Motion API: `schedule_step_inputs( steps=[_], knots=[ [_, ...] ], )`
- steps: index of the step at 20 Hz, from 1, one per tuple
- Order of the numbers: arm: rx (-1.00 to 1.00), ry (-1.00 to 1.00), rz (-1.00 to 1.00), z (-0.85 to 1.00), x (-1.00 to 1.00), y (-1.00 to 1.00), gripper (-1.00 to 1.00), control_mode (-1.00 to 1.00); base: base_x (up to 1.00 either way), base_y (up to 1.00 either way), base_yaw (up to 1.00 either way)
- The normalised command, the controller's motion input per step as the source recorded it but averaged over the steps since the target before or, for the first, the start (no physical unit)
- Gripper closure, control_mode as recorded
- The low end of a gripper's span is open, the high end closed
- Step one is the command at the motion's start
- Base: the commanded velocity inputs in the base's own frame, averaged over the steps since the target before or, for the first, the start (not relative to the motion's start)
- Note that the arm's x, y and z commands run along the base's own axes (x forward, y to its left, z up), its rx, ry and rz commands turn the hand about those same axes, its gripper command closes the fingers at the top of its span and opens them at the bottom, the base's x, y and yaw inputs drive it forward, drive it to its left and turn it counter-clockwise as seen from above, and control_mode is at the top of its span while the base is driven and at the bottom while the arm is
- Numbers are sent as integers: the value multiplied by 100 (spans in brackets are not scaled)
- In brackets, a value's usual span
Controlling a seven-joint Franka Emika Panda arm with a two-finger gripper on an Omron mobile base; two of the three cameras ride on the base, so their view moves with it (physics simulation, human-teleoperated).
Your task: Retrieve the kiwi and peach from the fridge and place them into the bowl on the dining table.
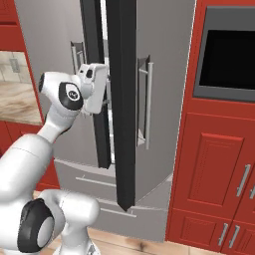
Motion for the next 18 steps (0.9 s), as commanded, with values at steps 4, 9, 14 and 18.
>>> schedule_step_inputs(
  steps=[4, 9, 14, 18],
  knots=[
    [-1, 0, -3, 0, -14, -70, -100, -100, 0, 0, 0],
    [0, 0, -15, 0, -51, -100, -100, -100, 0, 0, 0],
    [0, 0, -20, -1, -93, -100, -100, -100, 0, 0, 0],
    [0, 5, -21, 0, -62, -100, -100, -100, 0, 0, 0]
  ],
)
